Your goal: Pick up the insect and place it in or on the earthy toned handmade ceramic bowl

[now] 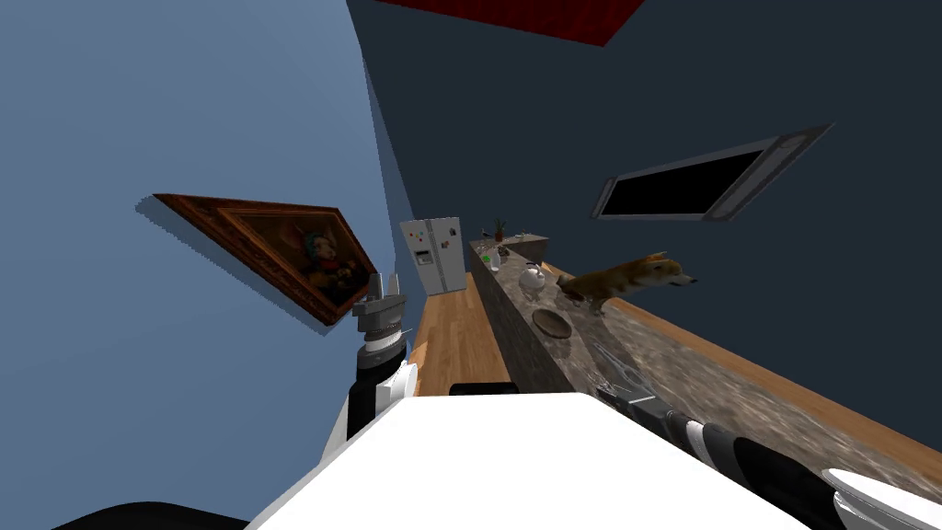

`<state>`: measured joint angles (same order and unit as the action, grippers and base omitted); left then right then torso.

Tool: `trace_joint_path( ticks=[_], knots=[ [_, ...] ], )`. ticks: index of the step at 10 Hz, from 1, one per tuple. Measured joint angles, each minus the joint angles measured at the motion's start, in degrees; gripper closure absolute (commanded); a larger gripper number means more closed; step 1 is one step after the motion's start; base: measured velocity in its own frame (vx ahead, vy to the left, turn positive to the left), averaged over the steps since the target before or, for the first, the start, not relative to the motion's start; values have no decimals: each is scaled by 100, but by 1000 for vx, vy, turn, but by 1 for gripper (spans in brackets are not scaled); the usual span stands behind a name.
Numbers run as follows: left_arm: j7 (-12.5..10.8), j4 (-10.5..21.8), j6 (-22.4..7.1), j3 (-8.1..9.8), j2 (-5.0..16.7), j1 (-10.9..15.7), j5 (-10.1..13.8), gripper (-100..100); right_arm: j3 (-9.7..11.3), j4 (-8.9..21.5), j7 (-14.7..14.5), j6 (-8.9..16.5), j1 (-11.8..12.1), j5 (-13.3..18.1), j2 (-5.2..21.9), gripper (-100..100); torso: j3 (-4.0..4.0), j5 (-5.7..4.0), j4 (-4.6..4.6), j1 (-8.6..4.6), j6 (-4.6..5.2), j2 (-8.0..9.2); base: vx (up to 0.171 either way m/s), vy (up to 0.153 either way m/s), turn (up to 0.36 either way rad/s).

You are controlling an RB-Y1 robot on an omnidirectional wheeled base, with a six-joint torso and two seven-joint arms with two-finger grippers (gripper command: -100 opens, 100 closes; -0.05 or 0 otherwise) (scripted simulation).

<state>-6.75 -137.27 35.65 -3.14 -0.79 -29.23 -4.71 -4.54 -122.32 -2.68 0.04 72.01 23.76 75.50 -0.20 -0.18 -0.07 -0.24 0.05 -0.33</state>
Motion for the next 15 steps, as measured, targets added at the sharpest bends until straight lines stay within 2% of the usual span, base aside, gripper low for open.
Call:
trace_joint_path(
  ticks=[1,2,5,6,7,8,10,14,15],
  knots=[
    [0,1,0,-1,0,2,0,0,-1,-11,-16,-8,12,9,0,0,7,-1,3,3,-10,13,7,-1,14],
    [0,1,0,-1,0,2,0,0,-1,-8,-14,-6,10,8,0,100,14,-1,6,6,-9,25,102,52,190],
    [0,0,0,-1,-1,1,0,0,-392,29,63,-30,-32,8,147,100,-12,11,-3,39,-18,-21,104,61,105],
    [0,0,0,-1,-1,2,0,0,-579,0,80,-58,81,12,165,100,-2,13,2,39,-20,-4,55,55,105],
    [0,0,0,-1,-1,2,0,0,-698,60,114,-96,64,11,211,100,1,12,4,40,-24,0,68,54,147],
    [0,1,0,-1,-1,2,0,0,-952,82,176,-149,185,-15,284,100,-1,15,4,41,-28,-4,59,54,148],
    [0,0,0,-2,-1,2,0,0,-1209,141,304,-122,184,-60,470,100,1,15,3,48,-27,1,37,54,90],
    [0,1,-1,-1,-1,2,0,0,-1841,271,483,-247,497,-158,667,100,11,14,7,44,-25,17,24,41,88],
    [0,0,0,-1,-1,2,0,0,-1894,306,512,-258,471,-172,708,100,12,11,7,38,-18,21,15,32,52]
  ],
)
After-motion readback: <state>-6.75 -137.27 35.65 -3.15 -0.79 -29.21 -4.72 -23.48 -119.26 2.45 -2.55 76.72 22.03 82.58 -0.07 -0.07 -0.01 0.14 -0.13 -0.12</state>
